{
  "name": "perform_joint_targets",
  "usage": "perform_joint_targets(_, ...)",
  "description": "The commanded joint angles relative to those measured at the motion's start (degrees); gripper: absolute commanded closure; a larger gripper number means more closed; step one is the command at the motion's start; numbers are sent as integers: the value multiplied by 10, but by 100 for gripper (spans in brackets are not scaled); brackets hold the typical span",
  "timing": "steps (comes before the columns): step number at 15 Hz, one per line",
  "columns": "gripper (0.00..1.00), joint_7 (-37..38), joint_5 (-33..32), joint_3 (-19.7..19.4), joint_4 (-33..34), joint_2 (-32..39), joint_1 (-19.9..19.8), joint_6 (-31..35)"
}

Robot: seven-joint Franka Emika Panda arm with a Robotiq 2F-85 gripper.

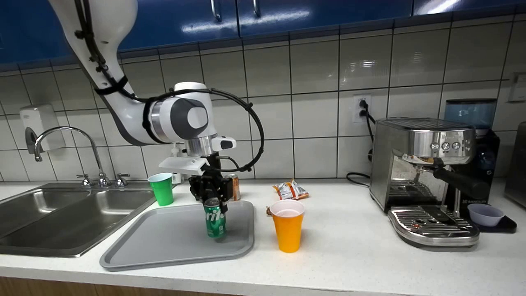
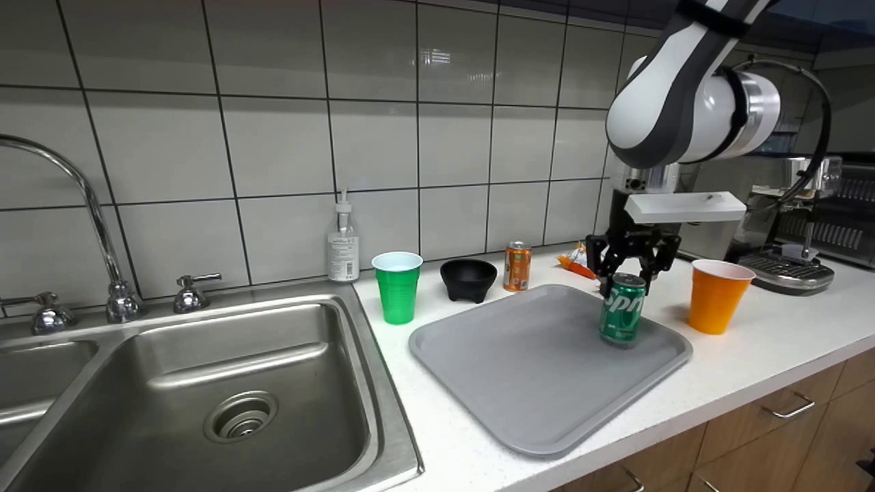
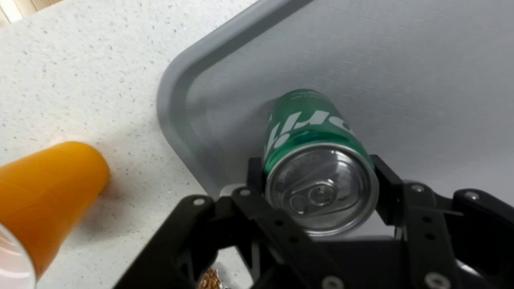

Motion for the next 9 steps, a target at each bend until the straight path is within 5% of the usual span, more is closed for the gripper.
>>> perform_joint_targets(1, 61, 15, -5, 15, -22, -40, 15, -10)
perform_joint_targets(9, 61, 33, -6, 62, -32, -59, 62, -10)
